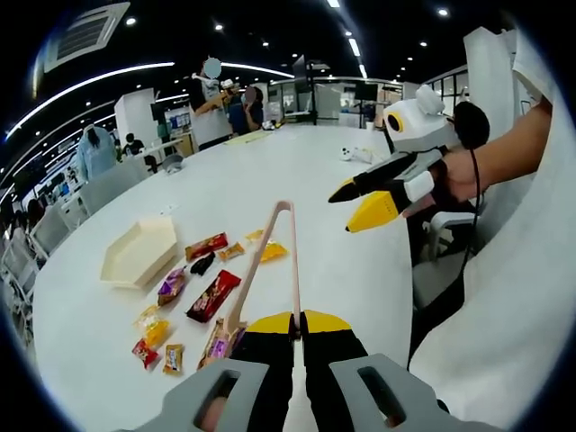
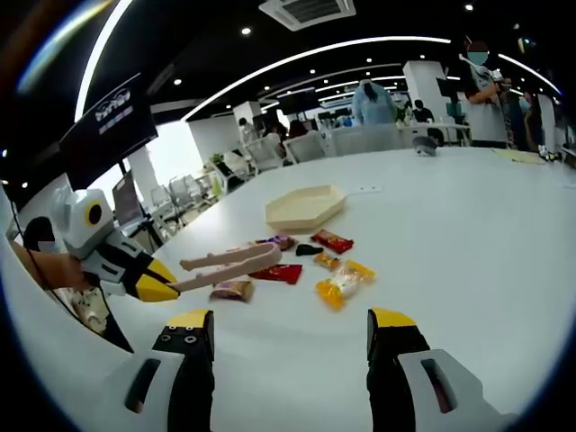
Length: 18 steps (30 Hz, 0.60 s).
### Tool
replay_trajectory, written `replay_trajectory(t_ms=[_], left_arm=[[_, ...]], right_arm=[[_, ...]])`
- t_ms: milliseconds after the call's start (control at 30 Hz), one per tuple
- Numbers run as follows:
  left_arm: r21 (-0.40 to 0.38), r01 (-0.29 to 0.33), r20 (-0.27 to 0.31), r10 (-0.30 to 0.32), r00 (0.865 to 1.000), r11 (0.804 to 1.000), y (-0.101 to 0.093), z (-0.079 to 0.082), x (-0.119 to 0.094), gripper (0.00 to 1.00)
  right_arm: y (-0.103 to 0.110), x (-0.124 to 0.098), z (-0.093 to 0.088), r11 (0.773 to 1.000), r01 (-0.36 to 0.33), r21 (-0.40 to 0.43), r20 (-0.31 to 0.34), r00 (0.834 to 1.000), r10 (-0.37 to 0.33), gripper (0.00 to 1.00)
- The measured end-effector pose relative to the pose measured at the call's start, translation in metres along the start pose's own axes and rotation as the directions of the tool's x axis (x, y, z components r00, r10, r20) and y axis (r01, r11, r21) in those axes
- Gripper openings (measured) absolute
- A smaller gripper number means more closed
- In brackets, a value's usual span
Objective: Place the target food into the container with the food tongs after gripping and lifting it, then release it inside without dropping or visibly crushing the food.
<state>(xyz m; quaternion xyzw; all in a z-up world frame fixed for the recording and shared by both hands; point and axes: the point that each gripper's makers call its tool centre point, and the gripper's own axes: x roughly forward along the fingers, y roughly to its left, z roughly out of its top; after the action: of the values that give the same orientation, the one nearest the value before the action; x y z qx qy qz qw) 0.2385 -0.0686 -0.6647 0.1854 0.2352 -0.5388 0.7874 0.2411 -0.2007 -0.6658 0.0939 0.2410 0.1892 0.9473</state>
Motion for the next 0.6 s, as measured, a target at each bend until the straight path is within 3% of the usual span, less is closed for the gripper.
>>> replay_trajectory(t_ms=[600], left_arm=[[0.006, 0.017, 0.042, -0.017, 0.999, 1.0, -0.003, 0.006, -0.009, 0.0]], right_arm=[[0.009, 0.004, 0.011, 0.997, -0.048, 0.055, 0.042, 0.998, 0.046, 0.68]])
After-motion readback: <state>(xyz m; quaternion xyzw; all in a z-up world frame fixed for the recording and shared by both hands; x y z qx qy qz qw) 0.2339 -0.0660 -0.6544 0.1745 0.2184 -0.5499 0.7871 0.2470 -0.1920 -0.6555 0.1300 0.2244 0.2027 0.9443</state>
